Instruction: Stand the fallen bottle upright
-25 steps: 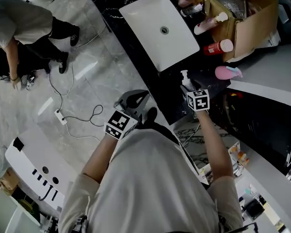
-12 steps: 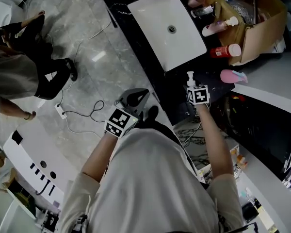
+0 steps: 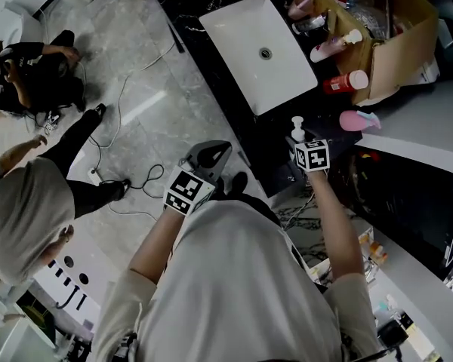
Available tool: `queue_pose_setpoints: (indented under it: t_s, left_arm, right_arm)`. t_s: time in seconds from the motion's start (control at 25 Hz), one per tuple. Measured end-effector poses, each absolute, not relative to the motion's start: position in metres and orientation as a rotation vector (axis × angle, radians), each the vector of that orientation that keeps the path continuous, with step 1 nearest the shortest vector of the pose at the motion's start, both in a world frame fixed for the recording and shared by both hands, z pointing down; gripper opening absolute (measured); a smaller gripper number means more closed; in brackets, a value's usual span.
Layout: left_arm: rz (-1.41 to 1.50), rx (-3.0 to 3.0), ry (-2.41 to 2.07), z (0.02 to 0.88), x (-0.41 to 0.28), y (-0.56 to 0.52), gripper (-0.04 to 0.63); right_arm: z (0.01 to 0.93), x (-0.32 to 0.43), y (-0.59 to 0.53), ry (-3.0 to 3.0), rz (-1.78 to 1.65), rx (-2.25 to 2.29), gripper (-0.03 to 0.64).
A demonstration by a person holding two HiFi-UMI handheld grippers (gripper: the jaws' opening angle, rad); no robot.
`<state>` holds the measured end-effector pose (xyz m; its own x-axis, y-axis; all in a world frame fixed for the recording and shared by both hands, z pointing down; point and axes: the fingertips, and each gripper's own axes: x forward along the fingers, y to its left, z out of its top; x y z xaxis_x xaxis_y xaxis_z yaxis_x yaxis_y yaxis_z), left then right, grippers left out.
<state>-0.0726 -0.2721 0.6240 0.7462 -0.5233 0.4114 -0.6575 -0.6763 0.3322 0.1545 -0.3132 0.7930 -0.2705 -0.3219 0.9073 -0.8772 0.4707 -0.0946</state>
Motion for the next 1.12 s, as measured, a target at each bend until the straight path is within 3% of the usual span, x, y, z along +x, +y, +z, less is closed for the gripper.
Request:
queue_pose_setpoints:
  t_s: [1.12]
  left_arm:
    - [0.375,2.515,-0.983,0.589,-0.080,-0.235,0.009]
  right_arm:
    - [0.730,0.130,-0.307,-2.106,0.462,1.204,0.261]
